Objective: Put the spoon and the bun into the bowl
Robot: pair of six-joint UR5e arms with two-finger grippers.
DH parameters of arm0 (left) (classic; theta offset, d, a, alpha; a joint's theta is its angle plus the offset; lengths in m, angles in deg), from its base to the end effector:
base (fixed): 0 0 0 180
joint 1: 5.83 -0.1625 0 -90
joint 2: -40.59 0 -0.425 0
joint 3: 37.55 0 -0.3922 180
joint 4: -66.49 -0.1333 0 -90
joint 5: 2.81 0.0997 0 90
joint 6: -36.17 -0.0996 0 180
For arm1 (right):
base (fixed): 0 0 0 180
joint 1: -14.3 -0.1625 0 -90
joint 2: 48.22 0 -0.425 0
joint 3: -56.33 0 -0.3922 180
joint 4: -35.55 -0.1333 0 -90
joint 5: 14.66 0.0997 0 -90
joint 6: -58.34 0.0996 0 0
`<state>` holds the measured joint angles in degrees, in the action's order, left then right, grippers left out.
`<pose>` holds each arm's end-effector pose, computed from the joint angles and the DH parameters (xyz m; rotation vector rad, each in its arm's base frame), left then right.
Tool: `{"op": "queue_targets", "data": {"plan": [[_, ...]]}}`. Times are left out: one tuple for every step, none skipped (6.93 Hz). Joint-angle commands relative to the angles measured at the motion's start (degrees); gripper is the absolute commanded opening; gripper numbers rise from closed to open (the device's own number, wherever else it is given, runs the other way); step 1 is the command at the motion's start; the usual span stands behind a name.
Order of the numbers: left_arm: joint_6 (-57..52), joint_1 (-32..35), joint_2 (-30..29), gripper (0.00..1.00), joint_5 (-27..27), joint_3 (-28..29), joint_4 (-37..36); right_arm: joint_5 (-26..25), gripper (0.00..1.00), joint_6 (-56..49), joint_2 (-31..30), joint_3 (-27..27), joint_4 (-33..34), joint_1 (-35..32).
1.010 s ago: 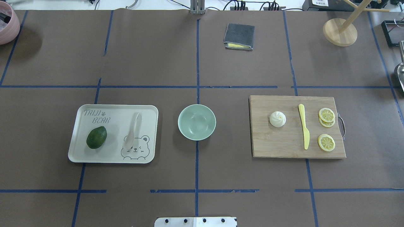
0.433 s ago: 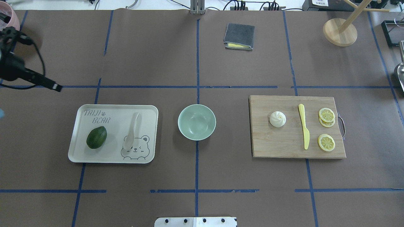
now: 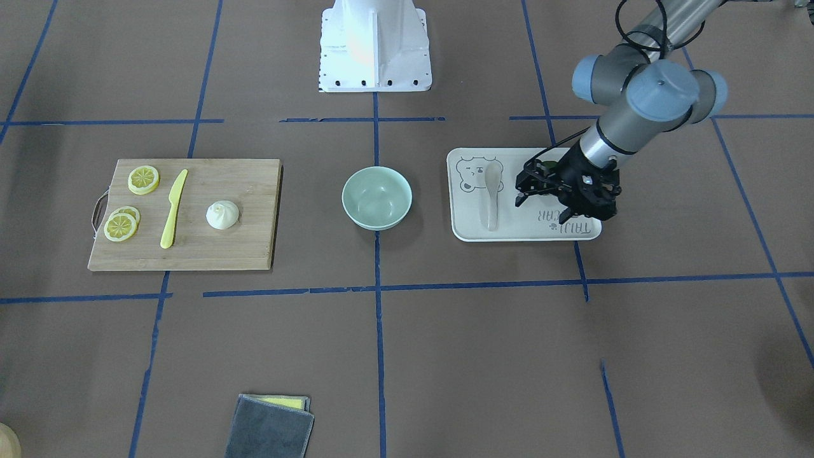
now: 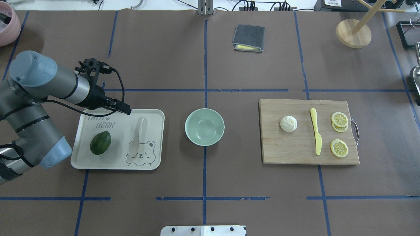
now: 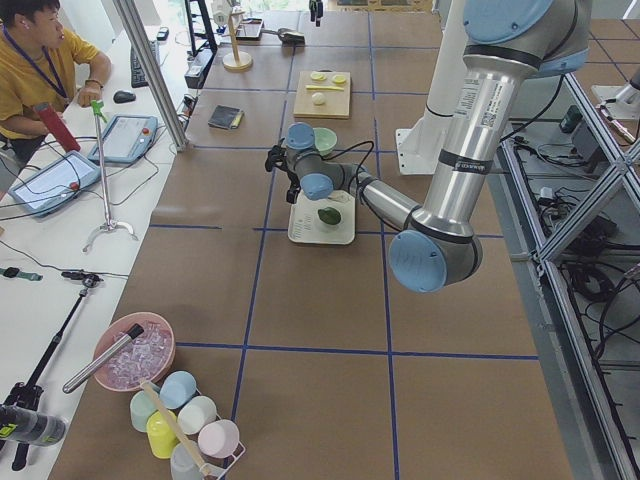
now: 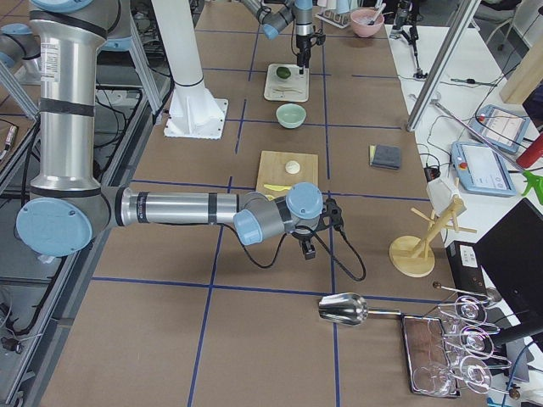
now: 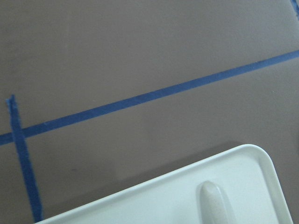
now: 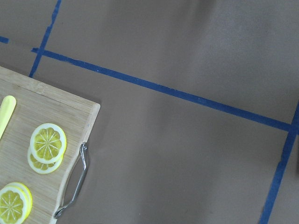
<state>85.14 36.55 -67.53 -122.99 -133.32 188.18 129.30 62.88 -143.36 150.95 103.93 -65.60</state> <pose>0.4005 -0.4781 0.3740 0.2681 1.0286 0.2340 -0.0302 -0.4702 0.6081 0.2195 -0.9683 -0.2623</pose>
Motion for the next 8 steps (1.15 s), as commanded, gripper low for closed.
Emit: {"op": "queue_targets", "data": {"plan": [[0.95, -3.25, -4.36, 0.87, 1.17, 0.93, -8.33, 0.01, 1.00, 0.03, 0.04, -0.31, 0.00, 0.26], [0.95, -3.96, -6.30, 0.85, 1.52, 1.63, -11.62, 0.01, 1.00, -0.06, 0.04, -0.40, 0.00, 0.53], [1.47, -4.49, -6.41, 0.82, 1.61, 1.99, -11.65, -0.08, 1.00, -0.06, 0.04, -0.40, 0.00, 0.62], [1.48, -5.02, -6.23, 0.77, 1.70, 2.25, -11.65, -0.17, 1.00, -0.06, 0.13, -0.40, 0.00, 0.62], [1.48, -5.20, -6.32, 0.74, 2.05, 3.12, -11.65, -0.17, 1.00, -0.06, 0.30, -0.83, 0.00, 0.70], [1.48, -5.37, -6.32, 0.69, 2.31, 3.31, -11.65, -0.17, 1.00, -0.06, 0.39, -0.93, 0.00, 0.70], [1.48, -5.46, -6.32, 0.61, 2.32, 3.31, -11.65, -0.17, 1.00, -0.06, 0.57, -1.45, 0.00, 0.70], [1.48, -5.46, -6.32, 0.46, 2.23, 3.40, -11.74, -0.17, 1.00, -0.06, 0.65, -1.63, 0.00, 0.70]]}}
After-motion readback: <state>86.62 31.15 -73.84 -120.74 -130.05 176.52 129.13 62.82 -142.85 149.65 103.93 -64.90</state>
